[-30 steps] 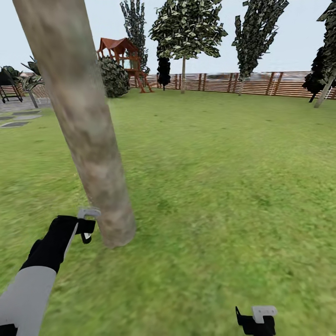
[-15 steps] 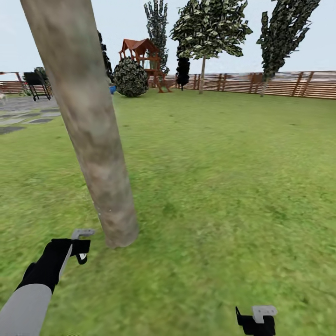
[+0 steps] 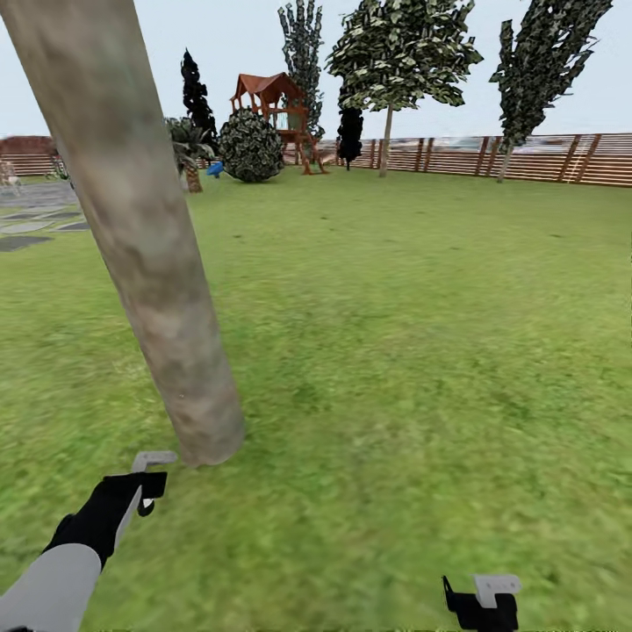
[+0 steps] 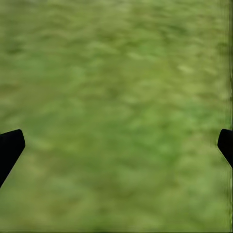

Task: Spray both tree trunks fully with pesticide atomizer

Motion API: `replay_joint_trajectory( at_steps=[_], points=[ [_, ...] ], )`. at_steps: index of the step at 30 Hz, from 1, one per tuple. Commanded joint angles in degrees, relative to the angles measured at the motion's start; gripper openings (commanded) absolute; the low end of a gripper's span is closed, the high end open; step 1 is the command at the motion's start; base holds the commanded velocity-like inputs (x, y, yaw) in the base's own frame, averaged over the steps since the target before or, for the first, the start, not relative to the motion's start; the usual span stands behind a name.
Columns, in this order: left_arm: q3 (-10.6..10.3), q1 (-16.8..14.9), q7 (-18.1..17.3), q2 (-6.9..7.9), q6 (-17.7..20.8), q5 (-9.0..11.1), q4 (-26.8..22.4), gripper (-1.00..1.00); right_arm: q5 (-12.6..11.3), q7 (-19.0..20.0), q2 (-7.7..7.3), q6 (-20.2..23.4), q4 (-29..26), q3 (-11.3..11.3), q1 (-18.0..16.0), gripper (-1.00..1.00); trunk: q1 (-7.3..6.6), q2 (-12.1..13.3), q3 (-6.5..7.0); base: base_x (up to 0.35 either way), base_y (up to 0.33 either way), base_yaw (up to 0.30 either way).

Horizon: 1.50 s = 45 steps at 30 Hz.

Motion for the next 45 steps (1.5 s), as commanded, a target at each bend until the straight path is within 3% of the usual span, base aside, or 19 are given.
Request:
replay_joint_trajectory(
  at_steps=[1, 3, 4, 6, 8, 17, 21, 26, 35, 45],
  points=[
    [0.23, -0.03, 0.35, -0.10, 0.25, -0.31, 0.02, -1.00, 0.59, -0.17, 0.02, -0.21, 0.09, -0.37, -0.05, 1.00, -0.02, -0.02, -0.05, -0.132, -0.269, 0.089],
    [0.15, -0.03, 1.80, -0.69, 0.16, 0.24, 0.50, -1.00, 0.58, -0.18, 0.01, -0.21, 0.09, -0.37, -0.05, 1.00, -0.02, -0.02, -0.05, -0.144, -0.264, 0.160],
    [0.09, -0.03, 4.23, -1.90, 0.11, 0.47, 0.50, -1.00, 0.58, -0.18, 0.01, -0.21, 0.09, -0.37, -0.05, 1.00, -0.02, -0.02, -0.05, -0.138, -0.158, 0.247],
    [0.04, -0.03, 7.07, -2.63, -0.02, 0.68, 0.77, -1.00, 0.58, -0.18, 0.02, -0.21, 0.11, -0.37, -0.05, 1.00, -0.02, -0.02, -0.05, -0.057, -0.061, 0.264],
    [0.04, -0.03, 7.95, -3.23, 0.00, 0.73, 0.74, -1.00, 0.58, -0.18, 0.03, -0.21, 0.09, -0.37, -0.05, 1.00, -0.02, -0.02, -0.05, -0.019, -0.020, 0.272],
    [-0.07, 0.04, 8.32, -3.93, -0.09, 0.83, 0.90, -1.00, 0.66, -0.15, 0.03, -0.21, 0.17, -0.37, -0.05, 1.00, -0.02, -0.02, -0.05, 0.078, -0.116, 0.079],
    [-0.02, -0.03, 8.30, -5.78, -1.24, 0.76, 0.18, -1.00, 0.66, -0.18, 0.03, -0.21, 0.17, -0.37, -0.05, 1.00, -0.02, -0.02, -0.05, 0.142, -0.238, 0.000],
    [0.28, -0.03, 8.37, -5.61, -4.22, 0.69, 0.21, -1.00, 0.66, -0.18, 0.08, -0.21, 0.17, -0.37, -0.05, 1.00, -0.02, -0.02, -0.05, -0.071, -0.264, 0.033],
    [0.23, -0.03, 8.32, -5.43, -4.23, 0.67, 0.14, -1.00, 0.66, -0.18, 0.04, -0.21, 0.17, -0.37, -0.05, 1.00, -0.02, -0.02, -0.05, -0.121, -0.257, 0.257],
    [0.22, -0.03, 8.32, -5.78, -4.22, 0.67, 0.08, -1.00, 0.66, -0.18, 0.03, -0.21, 0.17, -0.37, -0.05, 1.00, -0.02, -0.02, -0.05, 0.127, -0.267, 0.097]
  ],
)
